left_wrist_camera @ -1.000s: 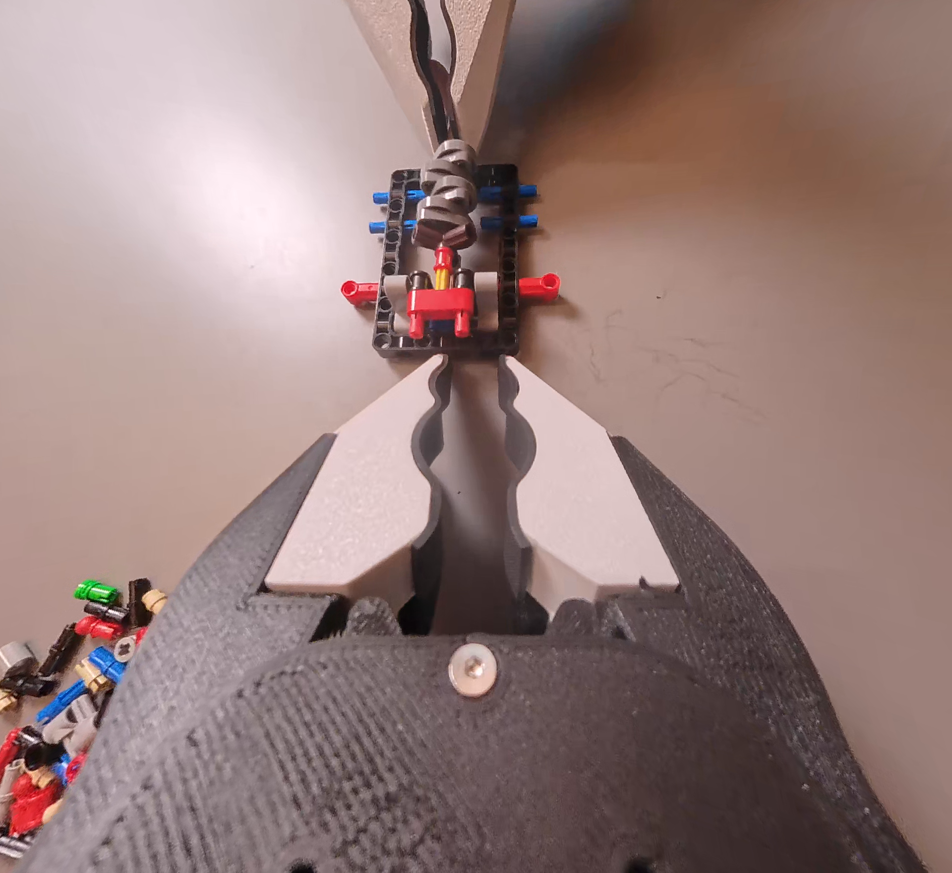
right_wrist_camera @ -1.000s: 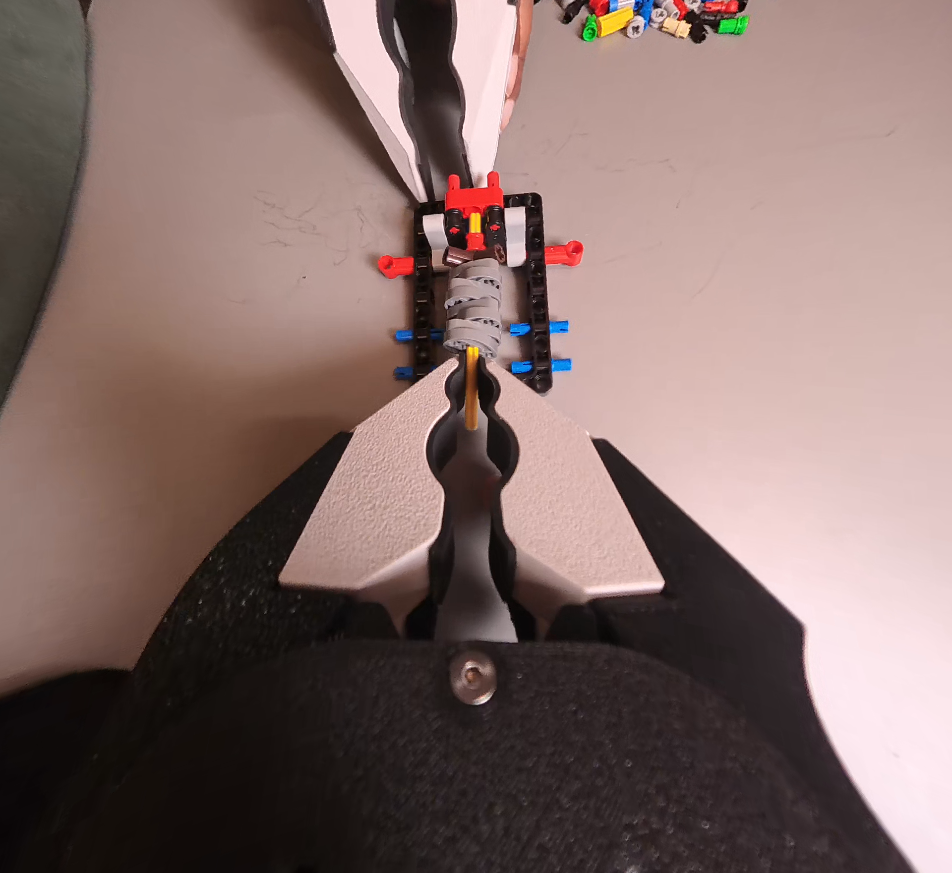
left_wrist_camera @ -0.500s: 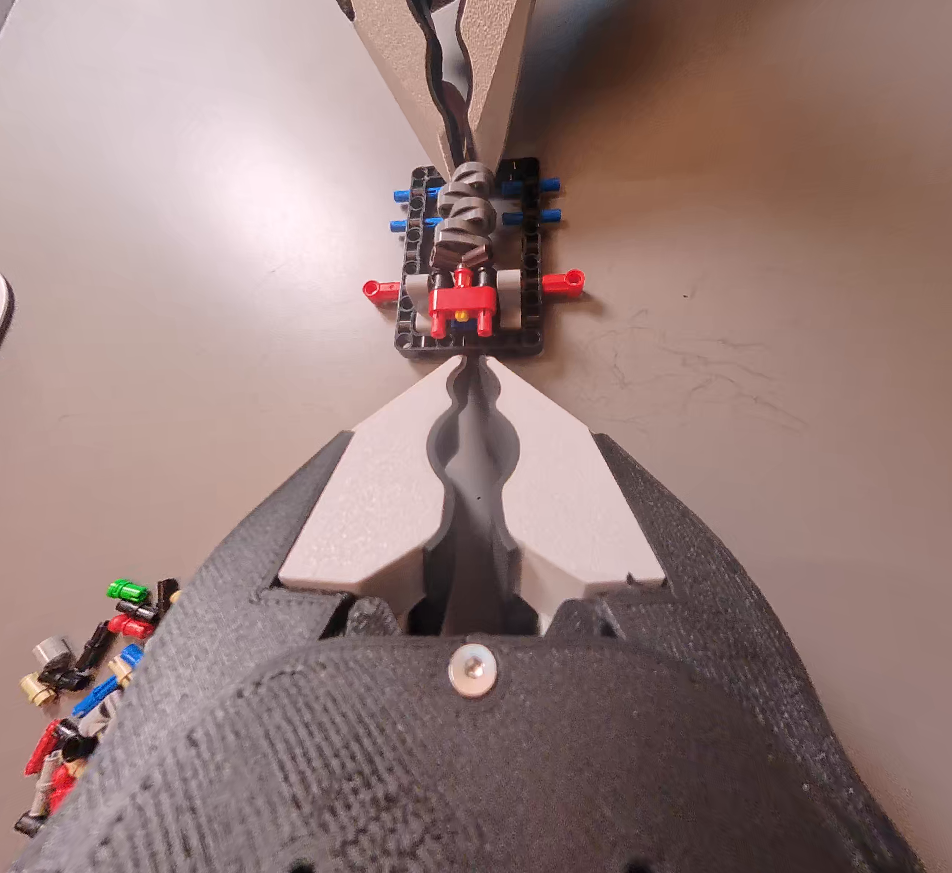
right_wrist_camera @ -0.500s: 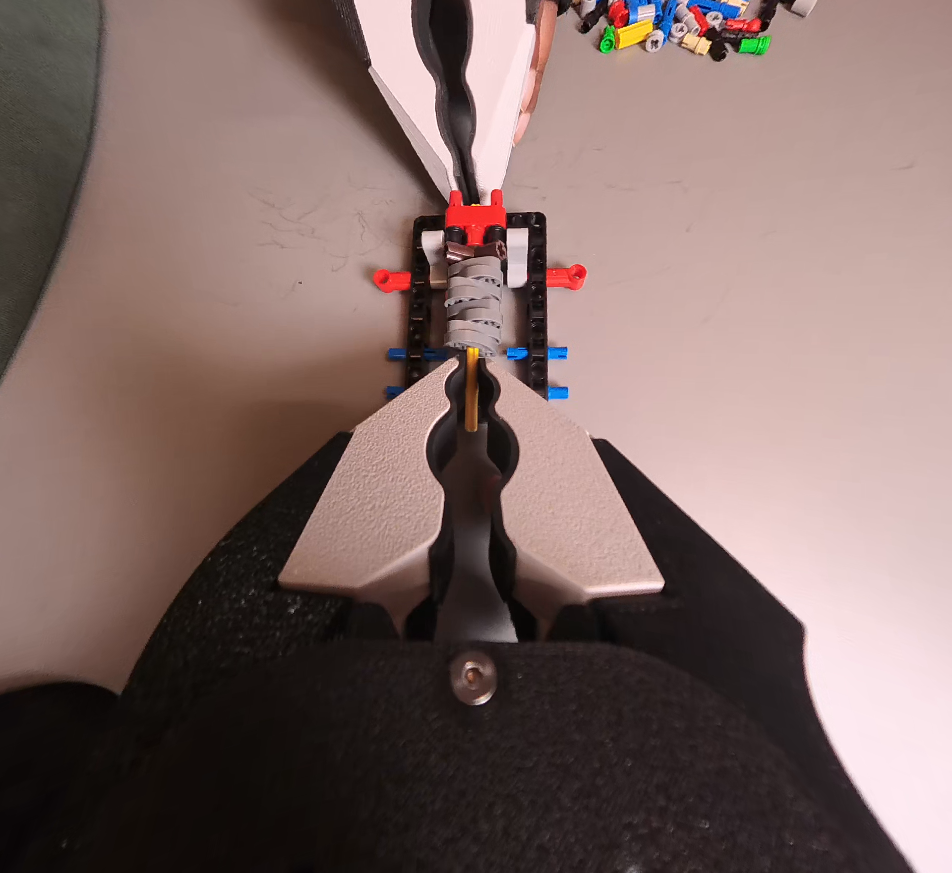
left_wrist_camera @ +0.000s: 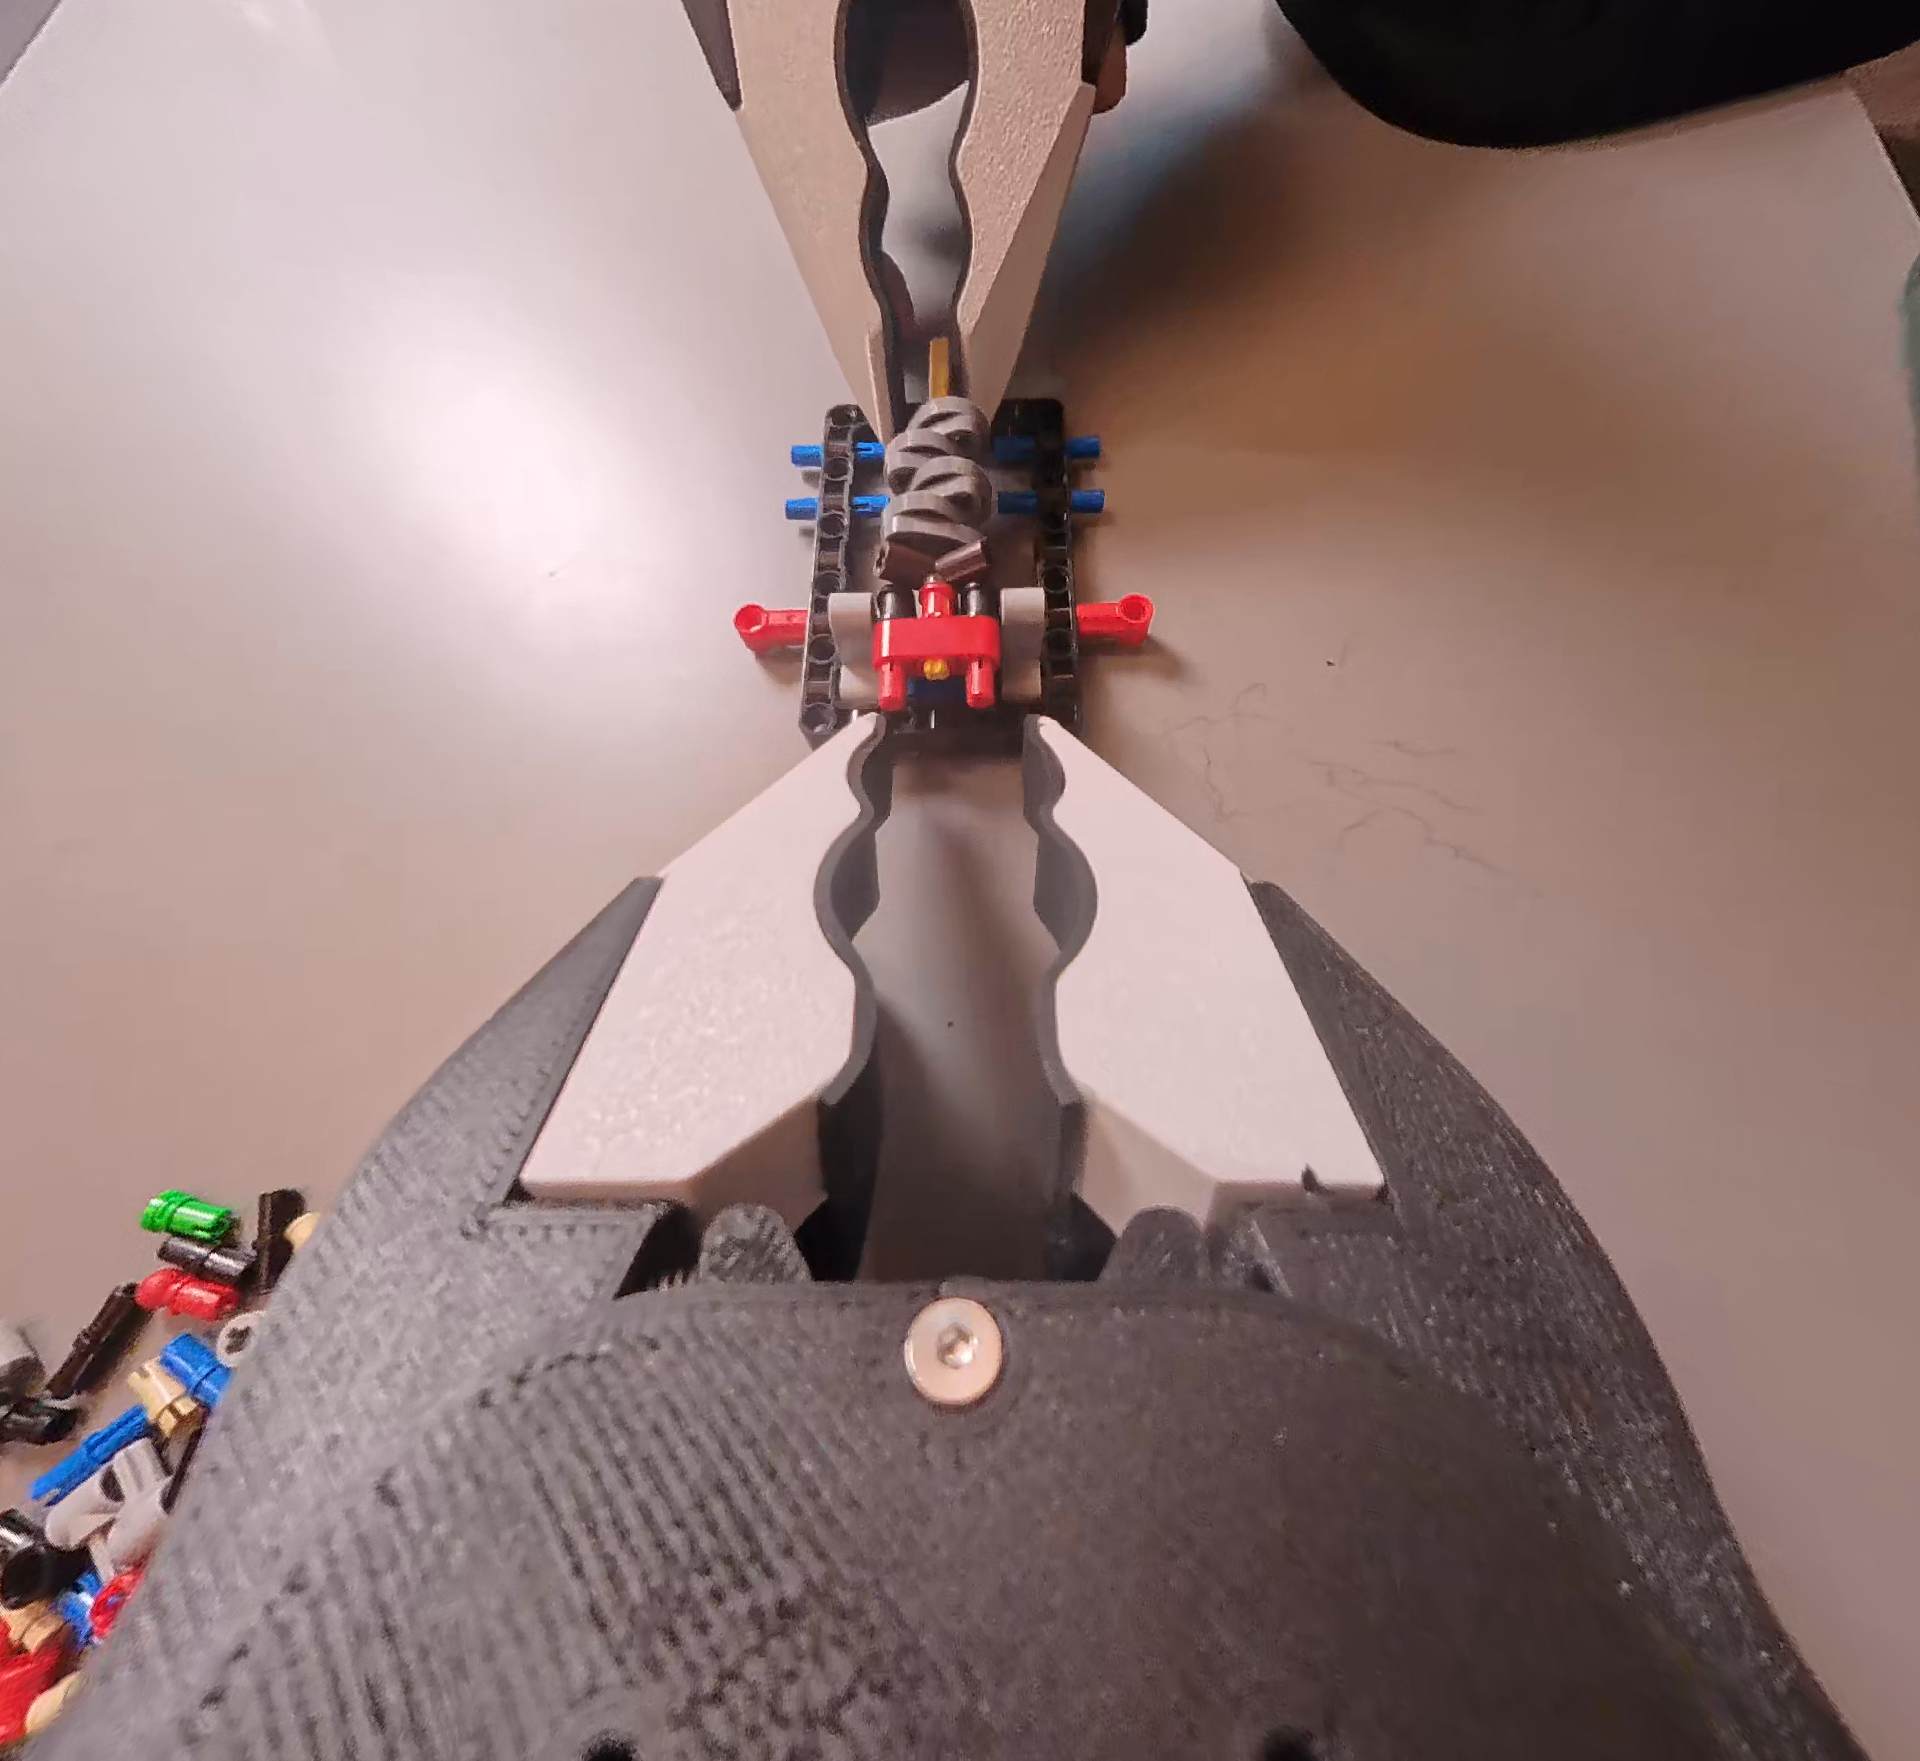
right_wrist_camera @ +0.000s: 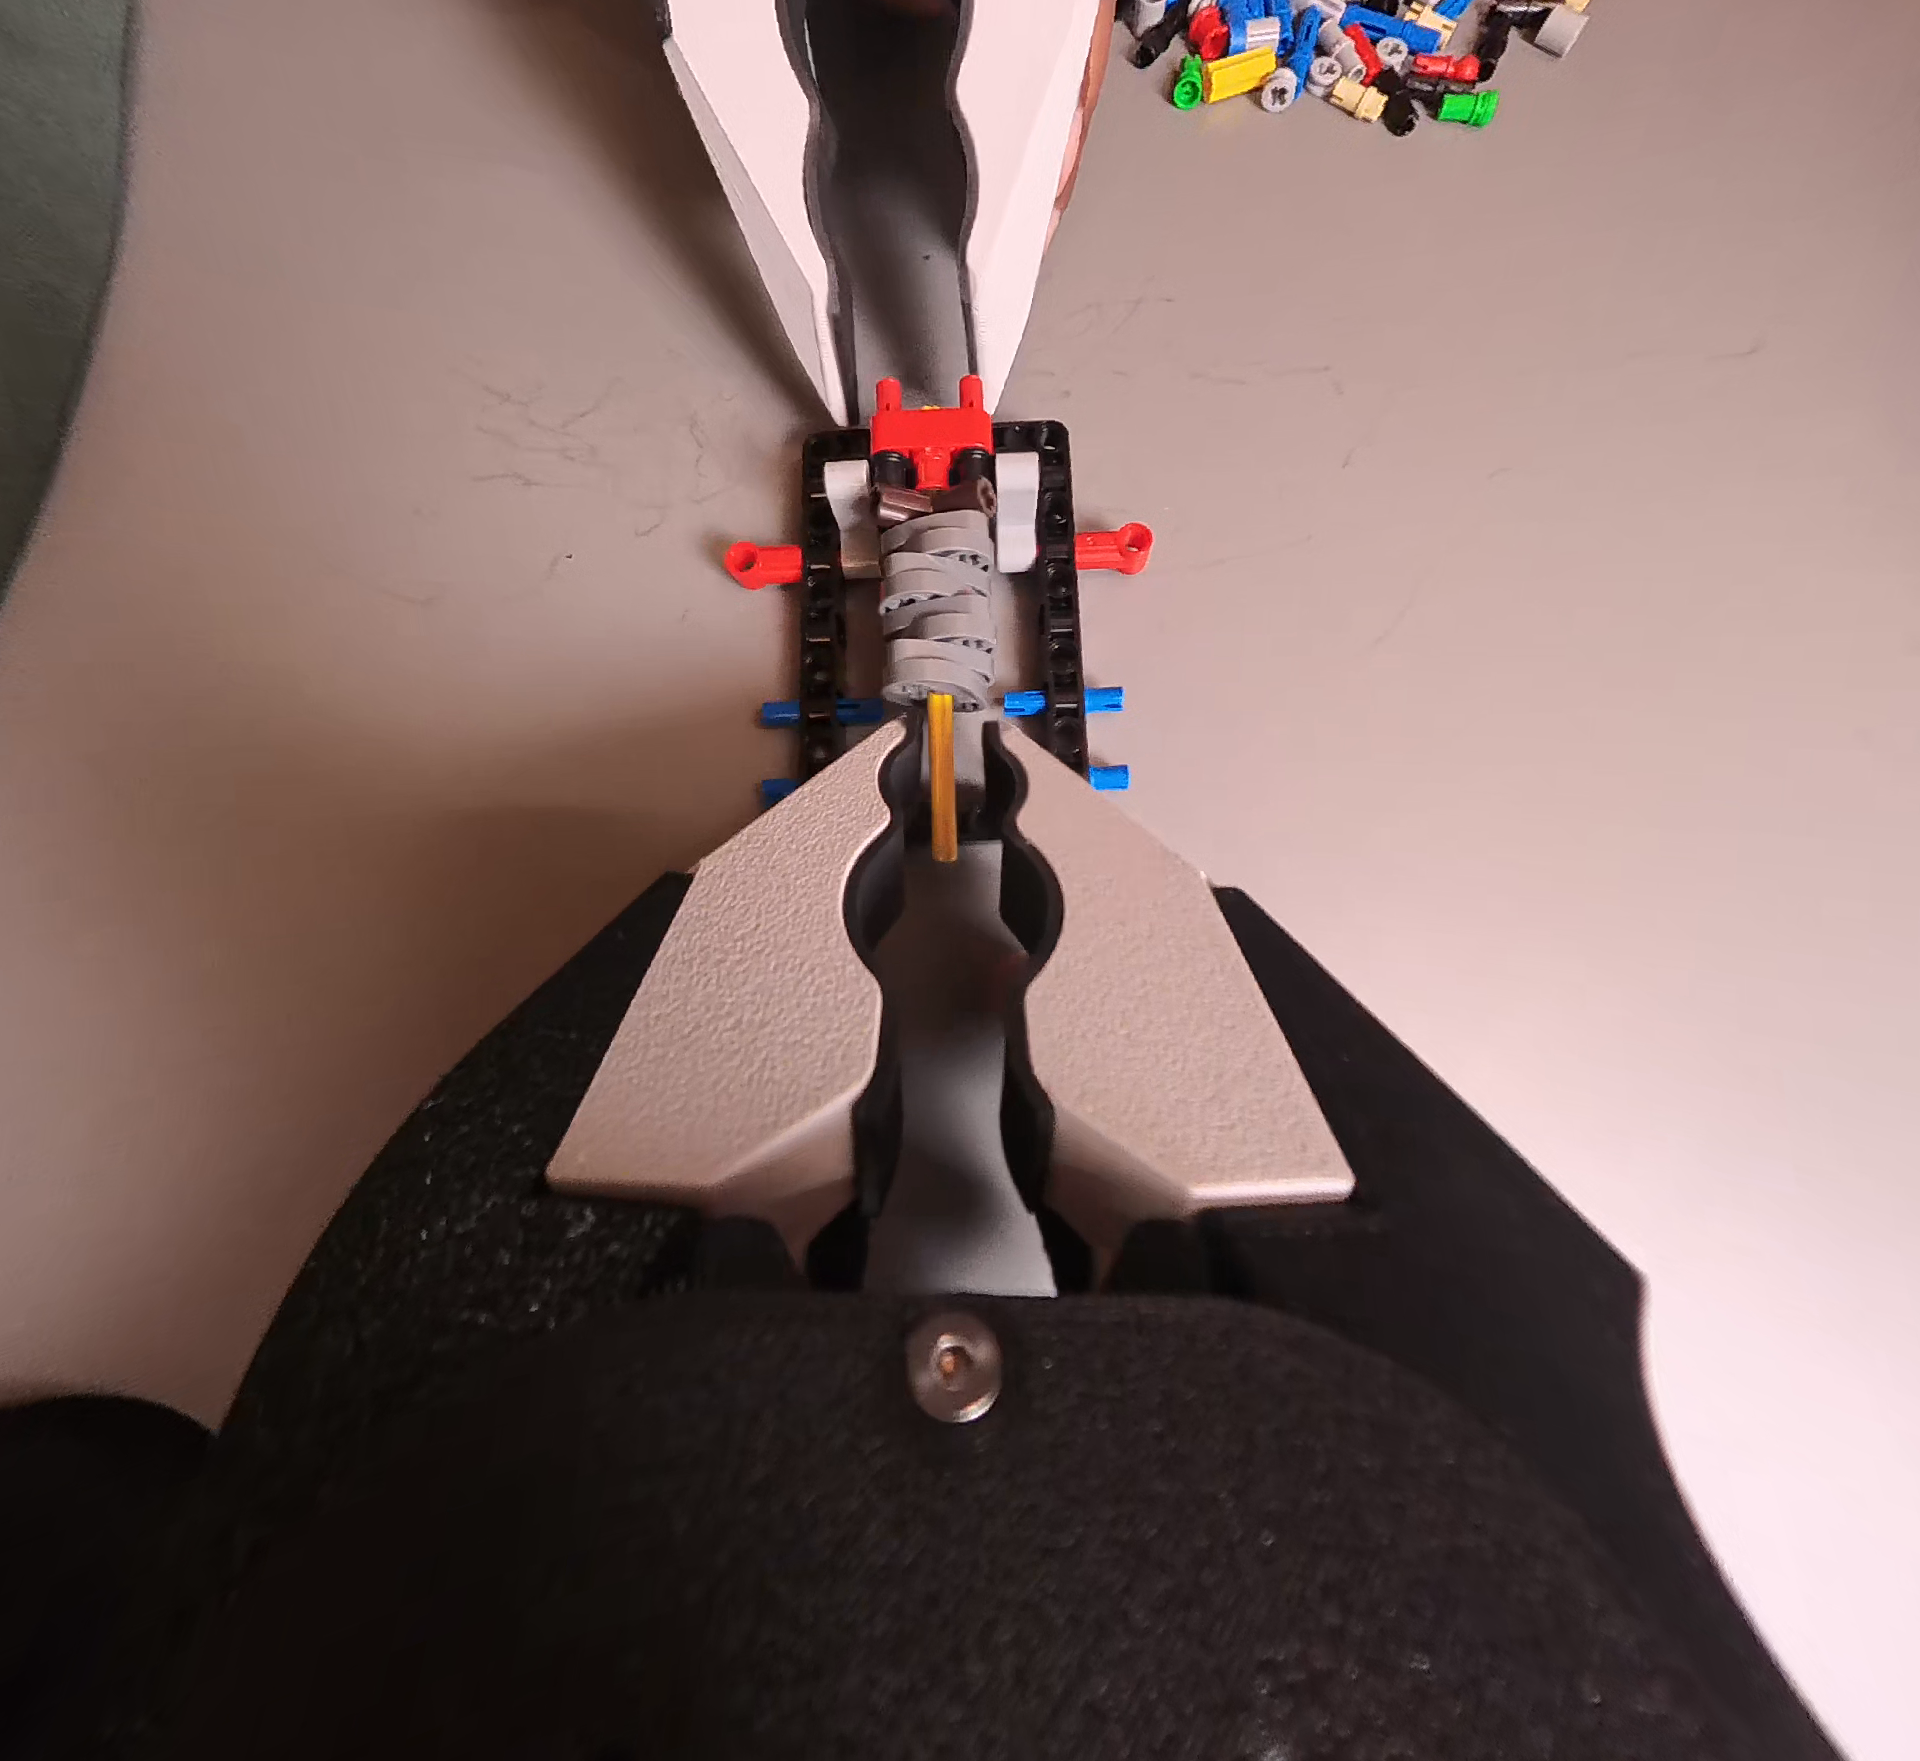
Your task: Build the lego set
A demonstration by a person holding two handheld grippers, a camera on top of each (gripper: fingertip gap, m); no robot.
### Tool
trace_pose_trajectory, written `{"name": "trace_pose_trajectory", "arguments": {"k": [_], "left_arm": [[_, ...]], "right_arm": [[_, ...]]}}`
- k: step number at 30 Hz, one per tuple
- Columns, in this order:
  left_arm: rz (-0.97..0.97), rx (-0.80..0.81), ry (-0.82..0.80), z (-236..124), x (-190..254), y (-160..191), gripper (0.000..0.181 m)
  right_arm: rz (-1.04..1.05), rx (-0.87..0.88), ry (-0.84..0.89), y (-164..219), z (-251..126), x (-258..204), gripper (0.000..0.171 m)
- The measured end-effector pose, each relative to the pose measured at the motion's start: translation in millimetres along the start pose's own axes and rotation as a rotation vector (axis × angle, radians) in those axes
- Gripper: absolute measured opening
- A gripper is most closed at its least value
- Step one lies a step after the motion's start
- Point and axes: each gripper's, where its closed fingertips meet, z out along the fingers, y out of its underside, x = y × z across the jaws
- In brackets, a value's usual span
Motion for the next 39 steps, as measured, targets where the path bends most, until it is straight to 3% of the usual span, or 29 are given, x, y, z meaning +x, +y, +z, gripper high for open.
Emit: {"name": "trace_pose_trajectory", "arguments": {"k": [7, 12, 16, 25, 33, 39], "left_arm": [[-0.025, 0.032, -0.014, -3.8, -4.5, -3.4, 0.037], [-0.026, 0.038, -0.021, 1.8, -5.6, -7.7, 0.044], [-0.028, 0.007, -0.021, 7.6, -8.1, -5.9, 0.023], [-0.119, 0.014, 0.048, 8.0, -13.0, -6.8, 0.023], [-0.383, 0.088, 0.212, -0.8, -22.2, -15.0, 0.023], [-0.425, 0.101, 0.240, -2.5, -22.5, -16.0, 0.022]], "right_arm": [[-0.010, 0.001, 0.036, 3.9, -11.2, 2.3, 0.016], [-0.013, 0.003, 0.042, 7.6, -15.9, 0.1, 0.011], [-0.033, -0.004, 0.048, 6.1, -8.8, -0.4, 0.003], [-0.022, 0.028, 0.073, -2.1, -7.3, 8.2, 0.003], [0.002, 0.081, 0.104, -12.1, -12.8, 16.9, 0.011], [0.017, 0.111, 0.144, -17.1, -21.9, 22.1, 0.011]]}}
